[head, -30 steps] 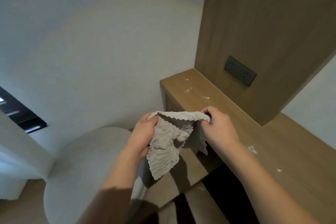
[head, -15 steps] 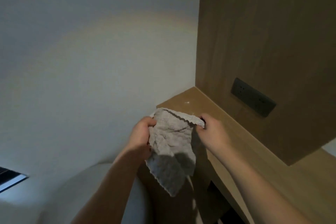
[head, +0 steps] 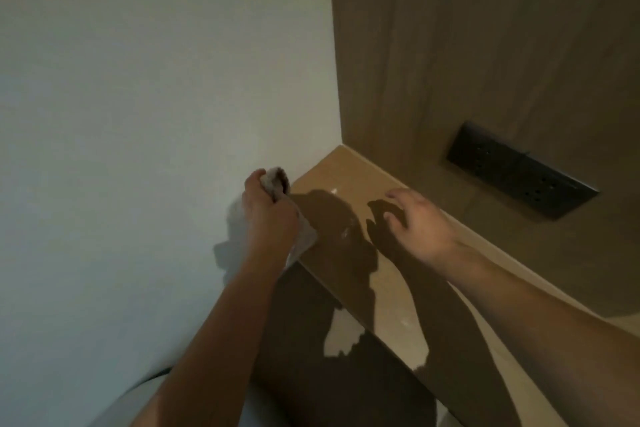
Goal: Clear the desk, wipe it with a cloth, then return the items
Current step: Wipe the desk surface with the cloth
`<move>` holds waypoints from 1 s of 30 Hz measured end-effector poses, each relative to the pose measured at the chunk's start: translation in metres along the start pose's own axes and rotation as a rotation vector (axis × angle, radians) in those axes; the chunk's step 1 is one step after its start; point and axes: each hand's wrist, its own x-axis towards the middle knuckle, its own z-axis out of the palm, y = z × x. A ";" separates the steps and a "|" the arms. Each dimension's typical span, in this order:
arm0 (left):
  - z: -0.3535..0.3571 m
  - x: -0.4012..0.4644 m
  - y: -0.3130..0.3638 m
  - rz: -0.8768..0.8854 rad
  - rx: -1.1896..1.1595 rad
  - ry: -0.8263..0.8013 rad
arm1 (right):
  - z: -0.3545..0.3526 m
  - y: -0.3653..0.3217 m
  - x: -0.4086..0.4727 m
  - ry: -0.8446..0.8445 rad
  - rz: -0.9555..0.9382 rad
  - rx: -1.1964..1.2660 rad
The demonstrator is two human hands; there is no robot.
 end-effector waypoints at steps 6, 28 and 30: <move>0.066 0.053 -0.116 0.049 0.791 -0.141 | 0.043 0.080 0.038 0.030 -0.052 -0.171; 0.111 0.001 -0.124 0.110 0.733 -0.071 | 0.086 0.136 0.048 0.182 -0.063 -0.137; 0.083 0.042 -0.128 0.101 0.636 0.059 | 0.086 0.138 0.049 0.192 -0.072 -0.136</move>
